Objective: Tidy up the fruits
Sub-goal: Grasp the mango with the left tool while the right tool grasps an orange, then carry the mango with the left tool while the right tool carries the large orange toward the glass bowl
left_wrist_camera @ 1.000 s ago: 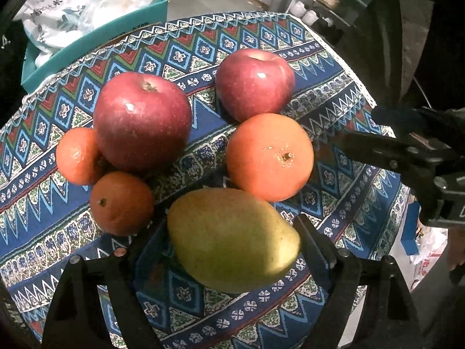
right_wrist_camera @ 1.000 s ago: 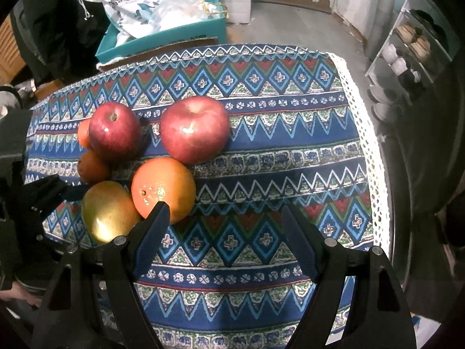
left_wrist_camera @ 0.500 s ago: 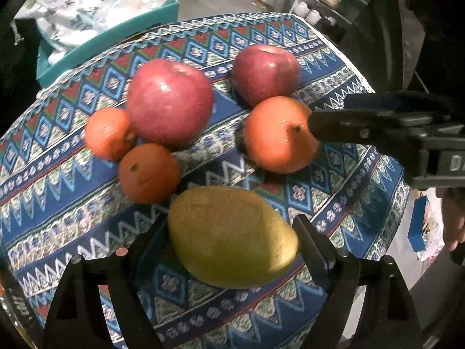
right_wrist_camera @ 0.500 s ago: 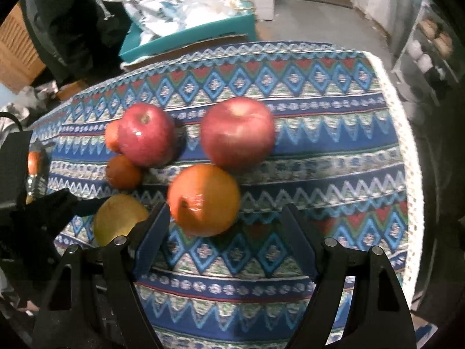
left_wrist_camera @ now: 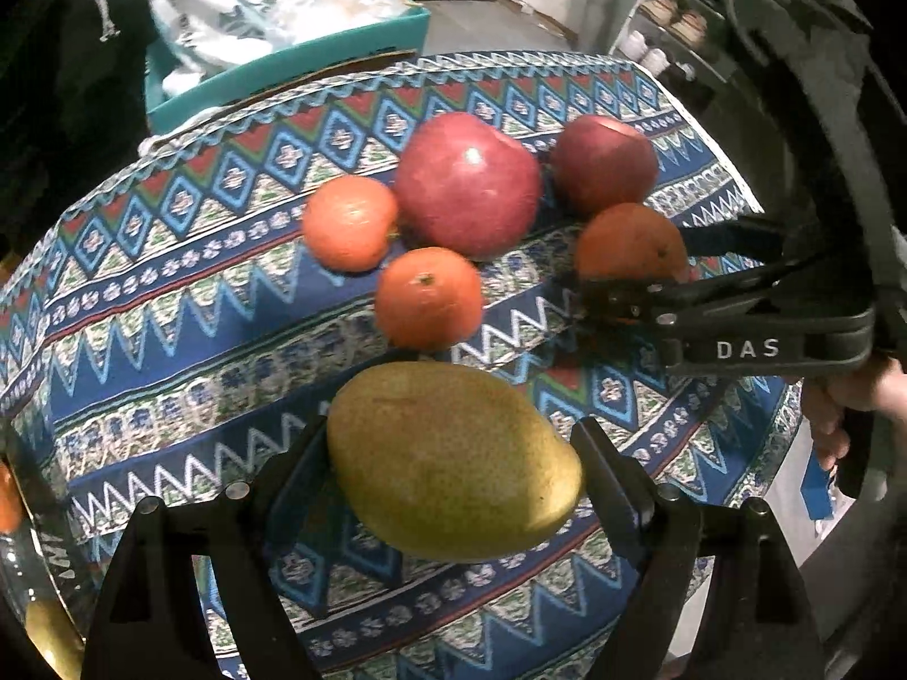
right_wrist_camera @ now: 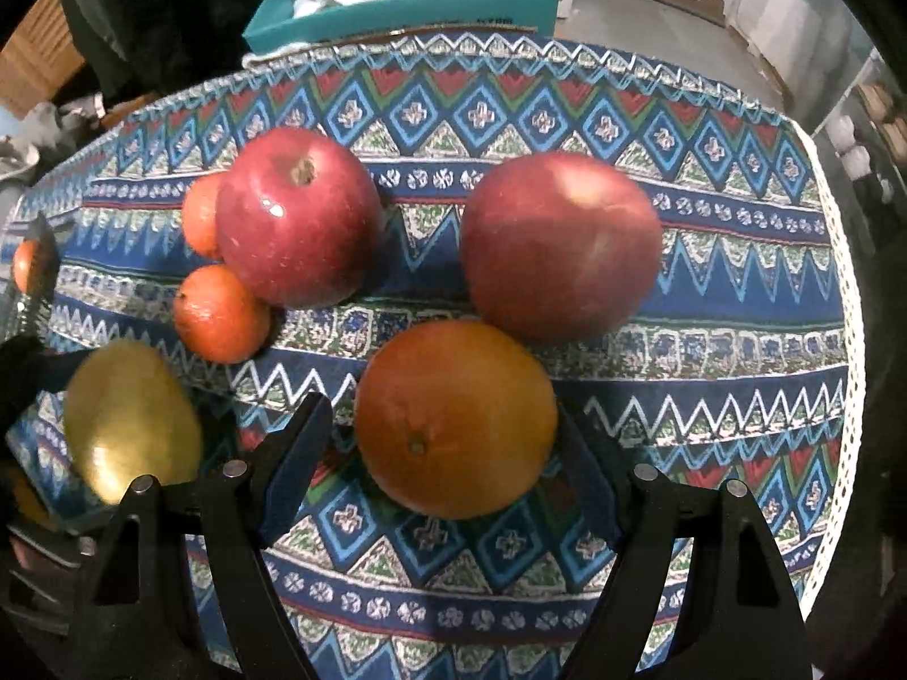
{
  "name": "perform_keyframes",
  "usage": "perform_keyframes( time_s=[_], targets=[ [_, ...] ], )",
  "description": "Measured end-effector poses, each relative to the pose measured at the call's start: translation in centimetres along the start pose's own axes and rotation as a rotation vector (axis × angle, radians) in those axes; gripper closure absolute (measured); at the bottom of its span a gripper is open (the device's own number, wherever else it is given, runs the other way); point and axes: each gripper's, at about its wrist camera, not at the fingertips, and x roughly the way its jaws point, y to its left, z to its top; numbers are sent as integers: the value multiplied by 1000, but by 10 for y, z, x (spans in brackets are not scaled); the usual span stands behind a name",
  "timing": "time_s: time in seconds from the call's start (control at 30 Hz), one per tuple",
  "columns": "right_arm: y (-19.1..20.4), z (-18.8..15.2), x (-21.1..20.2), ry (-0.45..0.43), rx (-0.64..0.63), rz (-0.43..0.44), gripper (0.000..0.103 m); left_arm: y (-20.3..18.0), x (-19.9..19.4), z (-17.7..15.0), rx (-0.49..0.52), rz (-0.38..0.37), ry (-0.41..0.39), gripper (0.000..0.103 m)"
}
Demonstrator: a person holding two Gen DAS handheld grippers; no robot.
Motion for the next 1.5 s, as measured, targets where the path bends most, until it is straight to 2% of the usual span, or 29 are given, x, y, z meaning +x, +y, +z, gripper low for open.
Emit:
perform_keyframes(
  time_s=[0.1, 0.13, 0.17, 0.37, 0.53, 1.0, 1.5],
  targets=[
    [0, -1, 8, -3, -1, -17, 25, 10, -2, -2, -21, 2, 0, 17],
    [0, 0, 10, -4, -1, -13, 31, 12, -3, -2, -27, 3, 0, 17],
    [1, 0, 12, -3, -1, -11, 32, 15, -3, -2, -32, 4, 0, 17],
    [4, -7, 9, -29, -15, -24, 34, 17, -3, 2, -50, 6, -11, 17],
    [5, -13, -14, -70, -21, 0, 34, 16, -13, 6, -60, 4, -37, 17],
    [28, -2, -76, -190, -50, 29, 34, 22, -53, 2, -90, 7, -109, 17],
    [76, -3, -139, -311, -126, 89, 34, 43, -116, -11, -143, 9, -227, 17]
  ],
)
